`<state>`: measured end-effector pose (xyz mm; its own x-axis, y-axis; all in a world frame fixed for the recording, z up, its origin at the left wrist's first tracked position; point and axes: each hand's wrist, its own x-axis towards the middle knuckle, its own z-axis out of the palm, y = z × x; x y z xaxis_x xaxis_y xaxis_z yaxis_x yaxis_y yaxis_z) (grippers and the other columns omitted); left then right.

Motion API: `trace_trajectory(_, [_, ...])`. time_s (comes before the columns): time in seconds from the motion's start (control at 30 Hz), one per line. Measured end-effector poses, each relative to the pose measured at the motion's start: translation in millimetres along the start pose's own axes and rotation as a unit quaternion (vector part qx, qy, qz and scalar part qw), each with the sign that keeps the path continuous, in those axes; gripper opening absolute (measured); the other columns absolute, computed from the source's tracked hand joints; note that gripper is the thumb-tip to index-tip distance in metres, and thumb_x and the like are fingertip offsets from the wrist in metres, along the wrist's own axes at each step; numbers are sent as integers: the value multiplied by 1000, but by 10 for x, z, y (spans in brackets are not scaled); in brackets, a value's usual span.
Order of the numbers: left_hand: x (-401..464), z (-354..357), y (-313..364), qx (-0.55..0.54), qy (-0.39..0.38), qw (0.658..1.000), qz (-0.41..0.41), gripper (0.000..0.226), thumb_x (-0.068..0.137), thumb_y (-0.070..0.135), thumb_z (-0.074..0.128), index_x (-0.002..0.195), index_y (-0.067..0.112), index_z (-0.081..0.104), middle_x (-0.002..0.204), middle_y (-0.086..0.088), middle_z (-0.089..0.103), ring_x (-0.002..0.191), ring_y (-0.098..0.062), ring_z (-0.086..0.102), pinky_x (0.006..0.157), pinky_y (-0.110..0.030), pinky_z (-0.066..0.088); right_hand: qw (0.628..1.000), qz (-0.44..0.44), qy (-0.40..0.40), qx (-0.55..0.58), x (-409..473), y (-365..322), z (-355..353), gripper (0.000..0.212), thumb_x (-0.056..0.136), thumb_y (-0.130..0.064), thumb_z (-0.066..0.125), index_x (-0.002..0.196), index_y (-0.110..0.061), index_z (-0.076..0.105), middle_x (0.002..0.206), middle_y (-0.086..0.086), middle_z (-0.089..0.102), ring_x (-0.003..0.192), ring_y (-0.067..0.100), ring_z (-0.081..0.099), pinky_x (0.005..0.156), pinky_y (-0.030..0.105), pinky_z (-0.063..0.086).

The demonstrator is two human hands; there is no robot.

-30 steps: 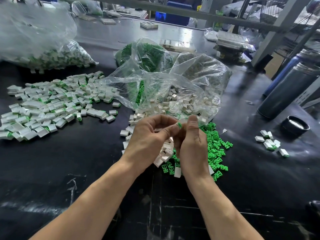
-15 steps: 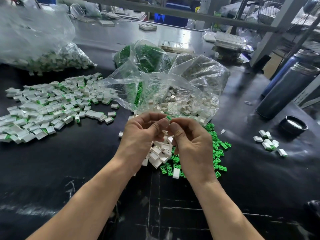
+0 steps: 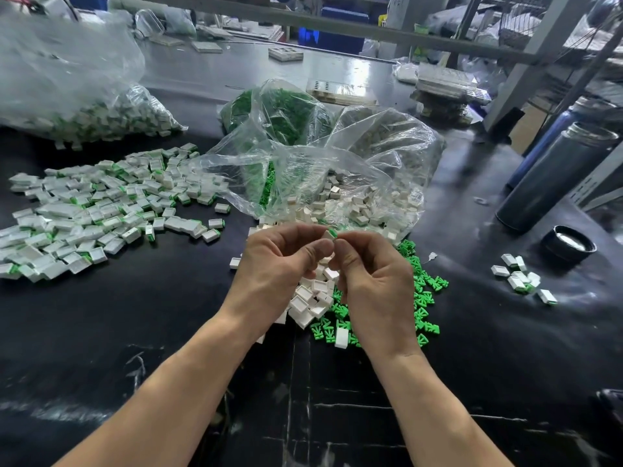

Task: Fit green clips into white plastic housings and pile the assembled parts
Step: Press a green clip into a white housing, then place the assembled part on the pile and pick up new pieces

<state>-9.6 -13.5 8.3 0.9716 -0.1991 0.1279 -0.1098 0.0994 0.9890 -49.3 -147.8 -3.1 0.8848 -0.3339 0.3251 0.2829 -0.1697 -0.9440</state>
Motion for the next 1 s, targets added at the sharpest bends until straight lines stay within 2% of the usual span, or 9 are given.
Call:
trace_trajectory(0.13, [2, -33, 19, 55, 14, 998, 23, 17, 89, 21, 77, 105, 15, 77, 91, 2, 79, 75, -3, 68, 66, -19, 55, 997, 35, 3, 75, 20, -9, 12, 24, 105, -20, 46, 111, -23, 69, 82, -1, 70, 63, 14, 60, 52, 32, 49])
trace_trajectory(0.33, [84, -353, 59, 154, 97, 982, 55, 19, 94, 25, 70, 112, 20, 70, 98, 5, 75, 88, -1, 71, 72, -12, 55, 996, 55, -12, 70, 124, -18, -144, 48, 86, -21, 38, 130, -33, 54, 106, 1, 72, 90, 22, 68, 81, 32, 53])
trace_trajectory(0.47, [167, -614, 8, 287, 168, 942, 42, 10, 97, 28, 70, 106, 24, 70, 93, 12, 70, 81, -1, 67, 62, -6, 49, 996, 65, -1, 60, 153, 12, -193, 43, 90, -32, 34, 129, -33, 52, 105, 4, 74, 91, 23, 69, 88, 42, 52])
trace_trajectory(0.57, [227, -761, -57, 385, 207, 899, 5, 4, 95, 28, 72, 97, 25, 73, 83, 16, 67, 76, 0, 63, 59, -15, 42, 996, 79, 15, 38, 153, 18, -178, 39, 96, -36, 34, 127, -30, 57, 103, 4, 77, 93, 25, 71, 87, 43, 54])
trace_trajectory(0.63, [265, -827, -97, 433, 217, 875, -20, 5, 93, 26, 74, 97, 23, 75, 87, 8, 71, 81, -12, 67, 65, -24, 47, 995, 93, 20, 3, 160, 31, -178, 33, 99, -33, 35, 121, -30, 61, 100, 2, 78, 93, 22, 72, 84, 36, 53])
trace_trajectory(0.73, [300, -886, -116, 510, 228, 829, -34, 16, 92, 26, 75, 107, 20, 78, 105, -7, 73, 100, -28, 67, 88, -41, 55, 990, 105, 13, -87, 168, 56, -213, 27, 107, -17, 44, 116, -28, 67, 96, -5, 77, 91, 10, 71, 82, 23, 49])
trace_trajectory(0.83, [280, -866, -95, 552, 229, 801, -32, 23, 92, 25, 74, 115, 21, 76, 114, -13, 69, 109, -35, 62, 96, -48, 53, 974, 103, 8, -202, 173, 40, -266, 18, 104, -22, 57, 113, -31, 70, 98, -16, 73, 91, -5, 65, 76, 11, 48])
trace_trajectory(0.9, [263, -859, -71, 558, 228, 797, -25, 29, 92, 23, 75, 120, 22, 73, 119, -15, 64, 111, -35, 60, 95, -48, 52, 955, 104, 2, -278, 178, 10, -293, 16, 101, -27, 63, 113, -30, 73, 100, -14, 72, 92, 1, 65, 83, 22, 55])
trace_trajectory(1.0, [258, -881, 8, 509, 185, 839, -60, 14, 90, 21, 76, 102, 28, 75, 101, 3, 69, 92, -18, 64, 82, -36, 52, 918, 120, -19, -377, 207, -51, -349, 14, 98, -31, 68, 109, -31, 76, 109, -9, 72, 104, 15, 64, 99, 41, 53])
